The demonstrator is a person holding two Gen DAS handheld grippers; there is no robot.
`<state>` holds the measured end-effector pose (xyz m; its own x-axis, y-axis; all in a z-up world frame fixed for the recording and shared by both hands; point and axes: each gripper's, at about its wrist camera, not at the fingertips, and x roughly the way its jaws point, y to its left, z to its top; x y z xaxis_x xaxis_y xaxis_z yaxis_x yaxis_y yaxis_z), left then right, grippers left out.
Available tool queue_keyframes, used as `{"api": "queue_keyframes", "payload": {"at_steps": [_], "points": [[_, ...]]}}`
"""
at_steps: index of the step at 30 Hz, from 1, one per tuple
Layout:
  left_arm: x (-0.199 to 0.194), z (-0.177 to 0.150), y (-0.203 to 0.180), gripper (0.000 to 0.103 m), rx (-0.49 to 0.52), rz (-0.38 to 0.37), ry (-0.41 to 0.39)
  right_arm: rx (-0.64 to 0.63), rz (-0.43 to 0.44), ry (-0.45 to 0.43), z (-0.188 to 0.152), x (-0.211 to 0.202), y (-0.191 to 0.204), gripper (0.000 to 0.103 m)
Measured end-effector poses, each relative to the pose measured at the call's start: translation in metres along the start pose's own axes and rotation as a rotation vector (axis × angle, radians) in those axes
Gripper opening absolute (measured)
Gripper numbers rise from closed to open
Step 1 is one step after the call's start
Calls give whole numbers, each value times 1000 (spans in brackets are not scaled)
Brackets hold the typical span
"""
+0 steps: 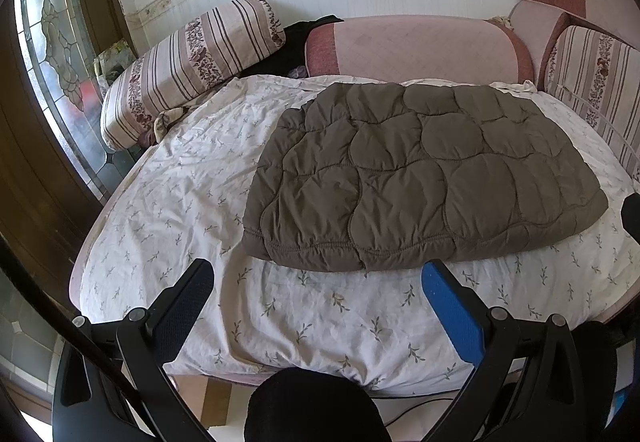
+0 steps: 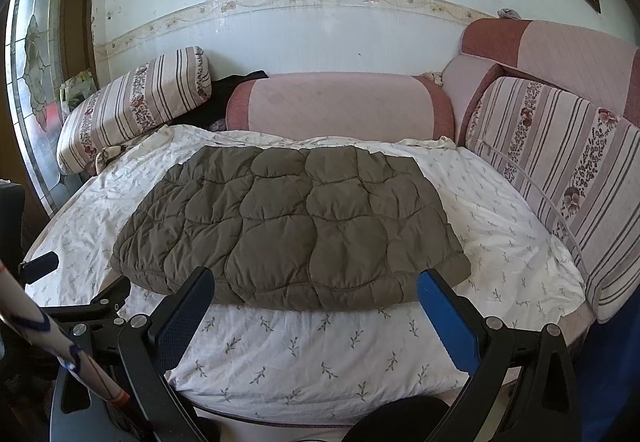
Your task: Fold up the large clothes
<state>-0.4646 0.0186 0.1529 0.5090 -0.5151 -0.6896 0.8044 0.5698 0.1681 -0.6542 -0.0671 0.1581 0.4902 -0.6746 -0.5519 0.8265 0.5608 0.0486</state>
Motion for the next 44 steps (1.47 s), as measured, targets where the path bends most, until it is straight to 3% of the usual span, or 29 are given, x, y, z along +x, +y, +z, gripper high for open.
{"api": "queue_keyframes", "payload": {"at_steps": [38, 44], "points": [[3, -4, 3, 103, -2, -1, 4, -4, -6, 5, -5, 0, 2, 103], [-1, -5, 9, 103, -24, -62, -6, -1, 10, -3, -6, -8, 2, 103]]}}
